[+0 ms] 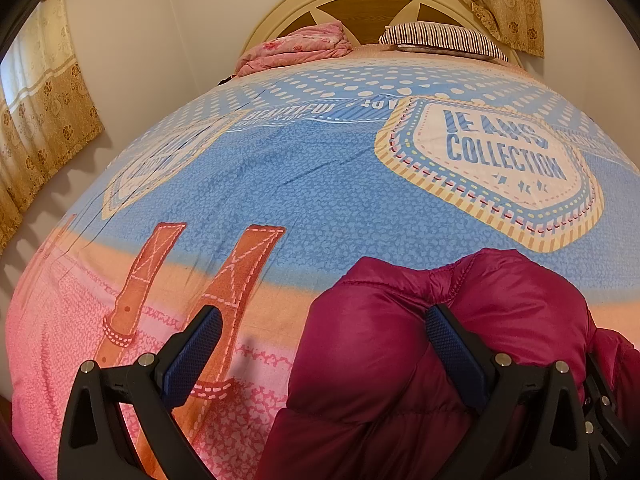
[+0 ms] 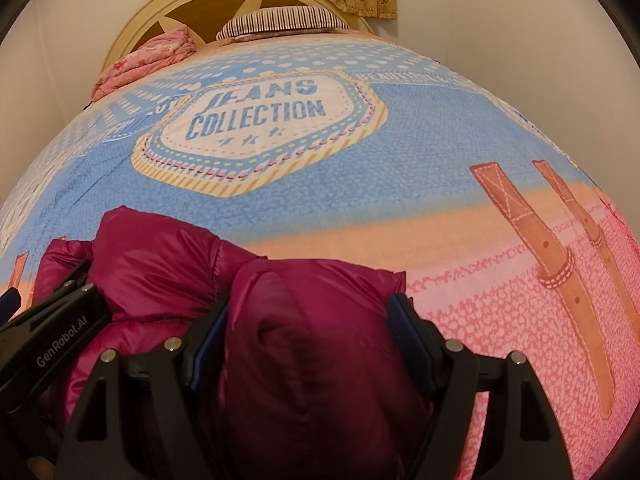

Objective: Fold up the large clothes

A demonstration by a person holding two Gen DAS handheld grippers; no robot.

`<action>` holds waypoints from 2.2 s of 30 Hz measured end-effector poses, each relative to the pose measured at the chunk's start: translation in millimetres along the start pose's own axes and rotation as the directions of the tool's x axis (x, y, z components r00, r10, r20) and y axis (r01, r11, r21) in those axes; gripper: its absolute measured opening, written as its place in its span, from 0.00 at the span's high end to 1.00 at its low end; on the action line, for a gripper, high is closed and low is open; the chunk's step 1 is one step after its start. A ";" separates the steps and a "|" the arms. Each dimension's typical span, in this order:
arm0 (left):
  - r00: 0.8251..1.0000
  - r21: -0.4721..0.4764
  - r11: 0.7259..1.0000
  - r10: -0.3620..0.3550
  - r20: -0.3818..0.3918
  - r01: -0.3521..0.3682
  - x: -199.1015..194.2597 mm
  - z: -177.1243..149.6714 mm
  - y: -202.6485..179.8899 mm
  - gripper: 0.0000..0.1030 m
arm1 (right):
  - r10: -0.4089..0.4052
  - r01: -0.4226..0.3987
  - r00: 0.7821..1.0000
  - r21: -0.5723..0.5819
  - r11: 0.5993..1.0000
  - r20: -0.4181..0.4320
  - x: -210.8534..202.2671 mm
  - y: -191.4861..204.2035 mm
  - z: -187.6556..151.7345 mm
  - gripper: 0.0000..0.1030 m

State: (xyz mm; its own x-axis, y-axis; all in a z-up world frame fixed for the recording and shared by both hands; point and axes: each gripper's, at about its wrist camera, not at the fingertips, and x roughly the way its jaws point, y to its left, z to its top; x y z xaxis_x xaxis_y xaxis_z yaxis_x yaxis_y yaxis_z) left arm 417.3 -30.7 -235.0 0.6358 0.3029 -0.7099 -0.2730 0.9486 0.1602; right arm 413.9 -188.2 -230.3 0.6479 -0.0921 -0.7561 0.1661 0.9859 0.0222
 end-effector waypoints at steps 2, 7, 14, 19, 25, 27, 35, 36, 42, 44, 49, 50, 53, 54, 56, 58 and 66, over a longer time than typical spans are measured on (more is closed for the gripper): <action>1.000 0.001 1.000 0.002 0.001 -0.002 -0.3 0.1 -0.5 0.01 | -0.002 0.002 1.000 -0.001 1.000 0.000 -0.1 -0.1 -0.3 0.25; 1.000 0.003 1.000 0.004 -0.001 -0.004 0.0 -0.1 -0.8 0.01 | -0.004 0.004 1.000 -0.002 1.000 0.000 0.0 0.5 0.1 0.25; 1.000 0.001 1.000 0.002 0.000 -0.002 -0.2 0.3 -1.4 0.01 | 0.002 -0.002 1.000 0.002 1.000 -0.001 0.7 0.4 0.2 0.25; 0.999 0.015 0.999 -0.034 -0.037 0.035 -12.6 5.2 8.8 0.01 | 0.017 -0.017 1.000 -0.007 1.000 -0.021 -4.2 -1.5 2.1 0.23; 0.990 0.053 0.989 -0.138 0.013 0.137 -80.9 -25.0 50.3 0.01 | 0.077 -0.077 0.992 -0.008 0.997 0.104 -84.2 -15.9 -9.8 0.10; 0.991 0.057 0.989 -0.137 0.003 0.137 -85.9 -44.5 55.5 0.01 | 0.085 -0.087 0.989 0.010 0.996 0.123 -93.6 -21.4 -21.0 0.10; 0.990 0.032 0.990 -0.138 0.007 0.138 -71.5 -77.8 49.5 0.01 | 0.107 -0.108 0.992 0.008 0.994 0.072 -73.0 -26.9 -66.8 0.11; 0.990 0.023 0.990 -0.140 0.009 0.140 -70.0 -79.2 49.5 0.01 | 0.113 -0.114 0.991 0.008 0.993 0.071 -72.8 -27.7 -67.8 0.11; 0.990 0.024 0.990 -0.142 0.015 0.142 -66.4 -82.5 46.0 0.01 | 0.159 -0.161 0.986 0.050 0.986 0.056 -65.6 -34.3 -73.9 0.12; 0.989 0.021 0.989 -0.150 0.009 0.150 -64.5 -81.9 46.3 0.01 | 0.169 -0.171 0.984 0.054 0.984 0.052 -64.6 -34.3 -72.8 0.12; 0.980 0.014 0.980 -0.198 -0.019 0.198 -57.8 -79.4 48.2 0.01 | 0.209 -0.211 0.977 0.052 0.976 0.044 -64.7 -35.9 -75.0 0.21; 0.976 0.010 0.976 -0.216 -0.025 0.216 -56.8 -79.5 49.5 0.01 | 0.217 -0.219 0.975 0.047 0.975 0.044 -65.5 -35.2 -76.3 0.24; 0.969 0.015 0.969 -0.247 -0.031 0.247 -56.1 -79.4 48.5 0.01 | 0.246 -0.248 0.968 0.054 0.967 0.042 -65.7 -37.7 -78.6 0.28; 0.967 0.020 0.967 -0.253 -0.031 0.254 -56.6 -79.2 47.4 0.01 | 0.252 -0.254 0.967 0.056 0.966 0.042 -64.7 -37.5 -78.2 0.29; 0.962 0.027 0.962 -0.270 -0.035 0.271 -57.0 -79.0 45.7 0.01 | 0.266 -0.268 0.963 0.050 0.962 0.042 -64.7 -36.8 -78.9 0.32; 0.956 0.027 0.957 -0.289 -0.043 0.290 -56.0 -78.4 45.2 0.02 | 0.270 -0.272 0.962 0.045 0.961 0.041 -64.0 -37.5 -78.8 0.34; 0.941 0.096 0.936 -0.337 -0.025 0.337 -65.8 -80.7 34.5 0.27 | 0.280 -0.281 0.959 0.035 0.959 0.038 -63.0 -35.4 -79.5 0.40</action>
State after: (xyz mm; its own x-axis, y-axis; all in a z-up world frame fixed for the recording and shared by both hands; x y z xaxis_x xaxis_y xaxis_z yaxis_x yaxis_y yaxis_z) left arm 307.7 -25.4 -238.1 0.6722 -0.0364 -0.7395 0.0282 0.9993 -0.0235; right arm 308.2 -206.2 -235.4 0.6962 0.1825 -0.6943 0.0032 0.9663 0.2573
